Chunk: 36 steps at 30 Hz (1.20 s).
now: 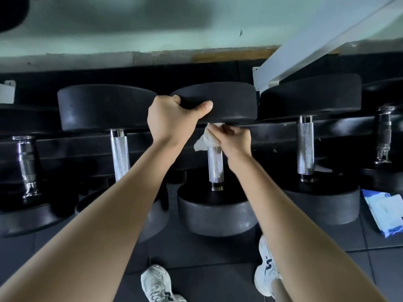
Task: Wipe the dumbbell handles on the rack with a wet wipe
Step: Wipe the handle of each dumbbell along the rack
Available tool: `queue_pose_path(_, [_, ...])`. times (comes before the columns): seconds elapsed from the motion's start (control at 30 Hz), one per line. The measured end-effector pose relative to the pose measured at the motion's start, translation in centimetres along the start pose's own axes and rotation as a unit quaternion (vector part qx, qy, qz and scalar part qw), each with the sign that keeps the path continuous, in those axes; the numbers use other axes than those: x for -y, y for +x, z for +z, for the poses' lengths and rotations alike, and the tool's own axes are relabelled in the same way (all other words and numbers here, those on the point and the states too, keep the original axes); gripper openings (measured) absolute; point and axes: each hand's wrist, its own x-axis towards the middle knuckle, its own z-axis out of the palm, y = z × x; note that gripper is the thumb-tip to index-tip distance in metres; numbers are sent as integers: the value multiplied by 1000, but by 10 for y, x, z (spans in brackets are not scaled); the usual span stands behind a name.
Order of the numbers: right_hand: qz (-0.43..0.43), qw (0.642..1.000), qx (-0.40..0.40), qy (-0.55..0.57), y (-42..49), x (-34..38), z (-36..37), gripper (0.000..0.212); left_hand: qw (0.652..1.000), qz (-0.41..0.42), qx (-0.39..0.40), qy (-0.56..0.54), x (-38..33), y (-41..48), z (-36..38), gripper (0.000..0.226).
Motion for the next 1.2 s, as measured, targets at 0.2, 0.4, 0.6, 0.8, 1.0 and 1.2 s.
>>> queue_pose_path(0.2, [107,959,197,173,17,-3,-27,19,1000,2,-4,-14,4,1,3,67])
queue_pose_path(0.4, [-94,970,-83,-209,-15,1,14,33,1000,-3,-14,-19,3,0,6,64])
queue_pose_path(0.6, [-92,985,-23,-145,-4,-4,1,41,999,-6,-1,-32,4,2,4,64])
queue_pose_path(0.8, [25,980,178,80,2,-14,-27,4,999,-14,15,-29,1,4,1,66])
queue_pose_path(1.0, [24,977,199,-75,-20,-35,-39,8,999,-21,12,-29,1,5,1,69])
queue_pose_path(1.2, [36,930,258,-261,-27,-40,-50,27,999,-26,15,-26,1,4,2,65])
